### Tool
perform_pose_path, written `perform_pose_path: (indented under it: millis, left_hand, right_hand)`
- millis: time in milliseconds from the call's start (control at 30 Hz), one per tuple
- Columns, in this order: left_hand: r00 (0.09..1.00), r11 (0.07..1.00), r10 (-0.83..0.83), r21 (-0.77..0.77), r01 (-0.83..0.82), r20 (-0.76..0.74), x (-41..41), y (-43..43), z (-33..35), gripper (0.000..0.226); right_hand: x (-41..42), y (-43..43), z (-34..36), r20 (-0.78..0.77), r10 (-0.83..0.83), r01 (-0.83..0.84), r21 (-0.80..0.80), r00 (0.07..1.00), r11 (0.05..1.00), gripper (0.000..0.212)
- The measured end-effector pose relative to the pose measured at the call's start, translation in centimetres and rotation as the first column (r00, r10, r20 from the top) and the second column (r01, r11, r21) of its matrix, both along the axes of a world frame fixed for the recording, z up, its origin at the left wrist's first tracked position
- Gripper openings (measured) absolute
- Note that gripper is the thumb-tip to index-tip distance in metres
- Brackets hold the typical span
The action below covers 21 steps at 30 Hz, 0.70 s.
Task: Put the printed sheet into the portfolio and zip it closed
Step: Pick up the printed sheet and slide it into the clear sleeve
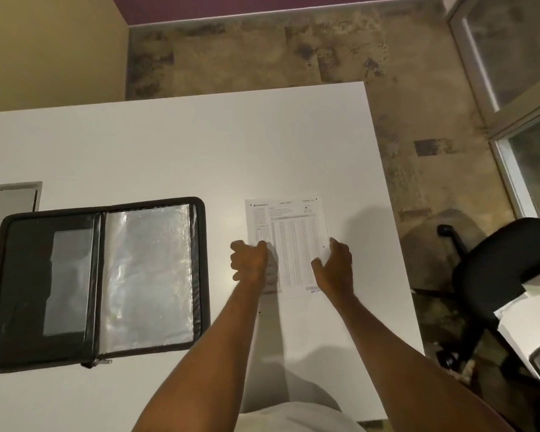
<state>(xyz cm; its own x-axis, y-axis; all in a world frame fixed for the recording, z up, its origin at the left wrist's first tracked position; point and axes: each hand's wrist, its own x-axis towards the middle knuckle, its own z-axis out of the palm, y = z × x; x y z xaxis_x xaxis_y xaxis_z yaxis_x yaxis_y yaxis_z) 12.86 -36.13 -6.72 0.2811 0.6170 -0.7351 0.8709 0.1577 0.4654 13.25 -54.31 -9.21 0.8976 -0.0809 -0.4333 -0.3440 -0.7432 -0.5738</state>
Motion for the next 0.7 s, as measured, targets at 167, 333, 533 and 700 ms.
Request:
perform_pose_path:
  millis: [167, 333, 533, 700]
  left_hand:
    - [0.999, 0.985, 0.019, -0.17, -0.012, 0.042, 0.1, 1.4, -0.6, 0.046]
    - [0.992, 0.98, -0.03, -0.19, 0.054, 0.126, -0.4, 1.7, -0.4, 0.027]
    - [0.976, 0.968, 0.041, -0.25, 0.014, 0.212, -1.0, 2.4, -0.9, 0.039]
    - [0.979, 0.974, -0.065, -0.2, 0.105, 0.194, -2.2, 4.3, -2.2, 0.031]
  right_hand:
    - [-0.1, -0.1, 0.1, 0.005, 0.02, -0.02, 0.001, 1.0, 1.0, 0.067]
    - [-0.2, -0.2, -0.1, 0.006, 0.033, -0.033, 0.007, 0.999, 0.999, 0.067]
    - [-0.4, -0.3, -0.2, 0.003, 0.057, -0.057, -0.016, 0.998, 0.998, 0.068]
    - [-0.3, -0.5, -0.2, 0.0, 0.077, -0.077, -0.019, 0.997, 0.997, 0.068]
